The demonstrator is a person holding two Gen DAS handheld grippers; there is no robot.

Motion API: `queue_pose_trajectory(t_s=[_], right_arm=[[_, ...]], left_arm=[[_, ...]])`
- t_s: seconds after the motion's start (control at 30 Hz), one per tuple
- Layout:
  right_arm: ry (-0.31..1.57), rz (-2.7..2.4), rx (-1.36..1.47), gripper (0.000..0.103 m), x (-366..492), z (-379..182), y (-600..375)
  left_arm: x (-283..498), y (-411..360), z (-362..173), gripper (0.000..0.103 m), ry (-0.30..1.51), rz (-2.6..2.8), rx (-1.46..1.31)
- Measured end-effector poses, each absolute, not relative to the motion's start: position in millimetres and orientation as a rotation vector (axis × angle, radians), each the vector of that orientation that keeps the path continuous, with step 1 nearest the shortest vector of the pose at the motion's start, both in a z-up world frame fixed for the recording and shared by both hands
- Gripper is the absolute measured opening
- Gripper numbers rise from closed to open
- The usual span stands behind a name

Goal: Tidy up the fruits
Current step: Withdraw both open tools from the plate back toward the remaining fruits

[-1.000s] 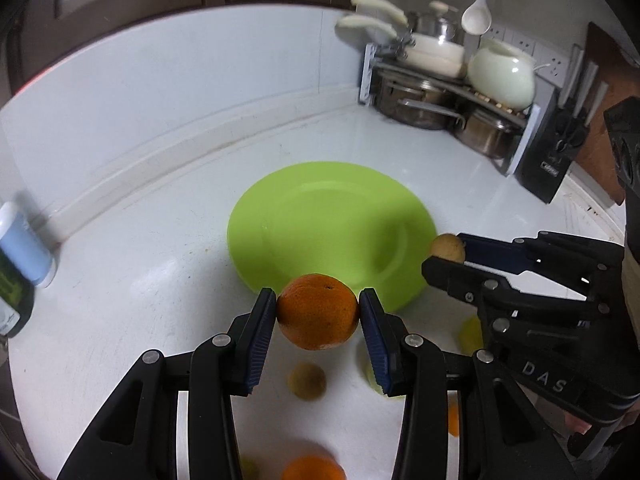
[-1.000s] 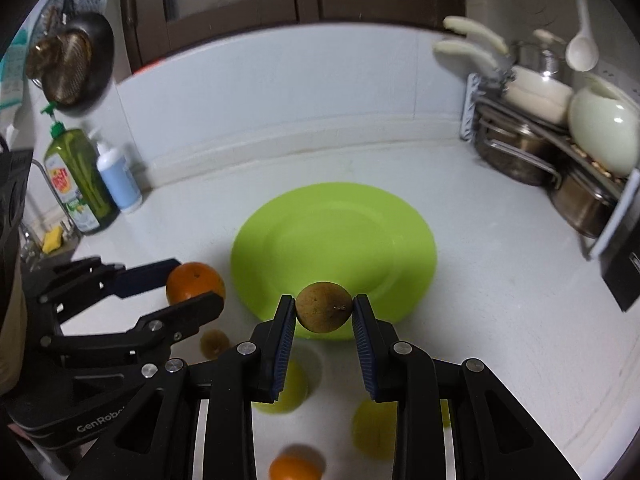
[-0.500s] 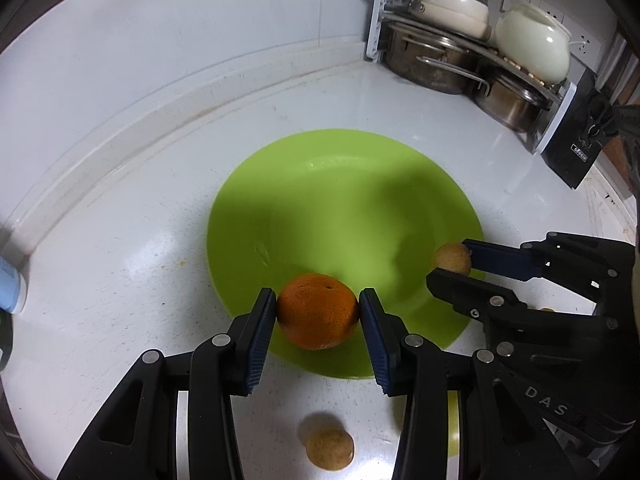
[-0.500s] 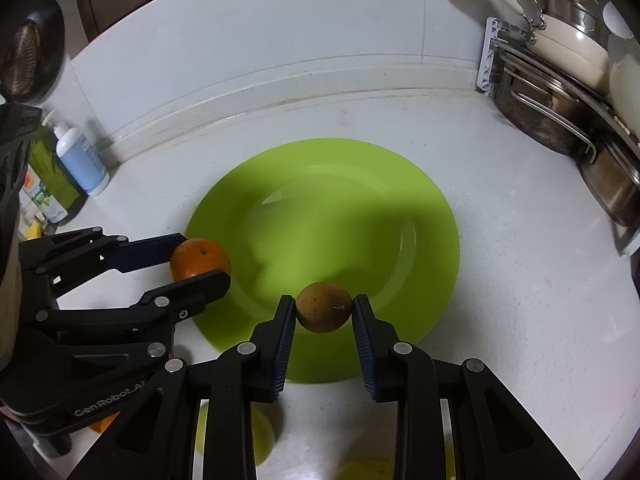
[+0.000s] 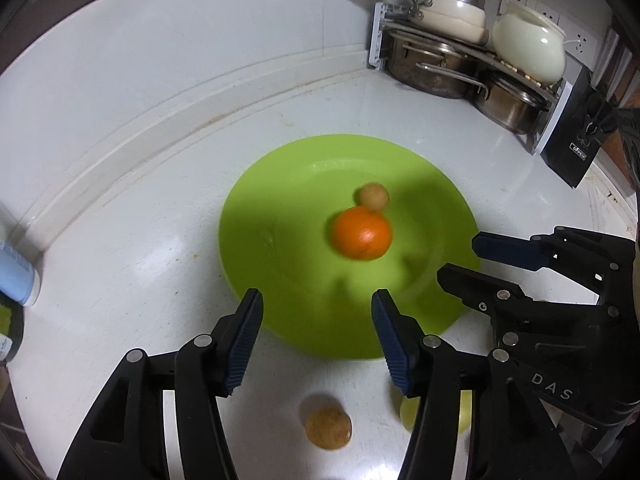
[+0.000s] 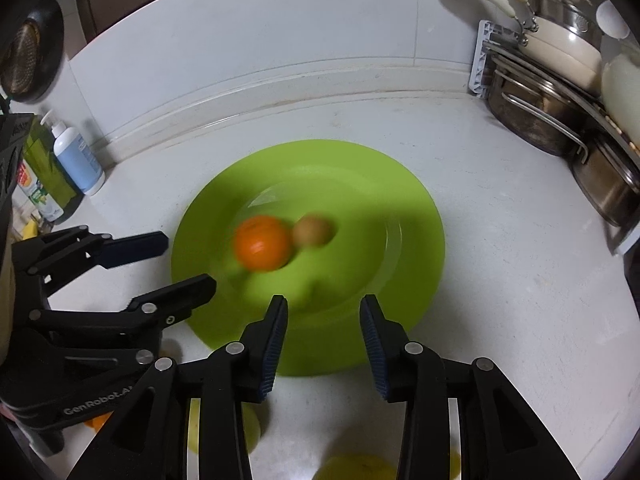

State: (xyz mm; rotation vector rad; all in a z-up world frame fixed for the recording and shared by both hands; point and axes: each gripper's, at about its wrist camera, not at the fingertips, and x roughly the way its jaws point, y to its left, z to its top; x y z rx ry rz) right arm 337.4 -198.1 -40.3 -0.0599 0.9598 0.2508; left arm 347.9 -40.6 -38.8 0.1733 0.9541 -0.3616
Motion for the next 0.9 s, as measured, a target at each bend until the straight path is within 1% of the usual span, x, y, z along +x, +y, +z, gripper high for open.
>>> queue_pose_trajectory(t_s=[0.07, 0.13, 0.27, 0.43, 0.57, 0.67, 0.8, 0.9], right_arm=[[0.938, 0.252, -0.069, 0.039, 328, -36, -197], [0.913, 0.253, -0.073, 0.039, 318, -30, -197], [0.857, 0.254, -0.064, 0.044, 297, -15, -198], [0.778, 0.254, -0.065, 0.044, 266, 4, -196], [0.724, 0.259, -0.059, 0.050, 241, 15, -195], [0.691, 0.266, -0.056, 0.050, 224, 22, -193], [0.648, 0.270, -0.066, 0.055, 203, 29, -191], [0.629, 0.283, -0.054, 0.056, 188, 32, -188]], left_arm=[[339, -37, -33, 0.057, 0.937, -0.352, 0.167], [328, -34, -27, 0.060, 0.920, -0.347, 0.152], [302, -26, -11, 0.062, 0.861, -0.324, 0.146], [270, -15, 7, 0.066, 0.808, -0.309, 0.128], [247, -7, 19, 0.068, 0.761, -0.293, 0.122], [228, -2, 26, 0.070, 0.730, -0.288, 0.116], [204, 3, 31, 0.072, 0.698, -0.280, 0.125], [189, 10, 35, 0.074, 0.674, -0.277, 0.103]])
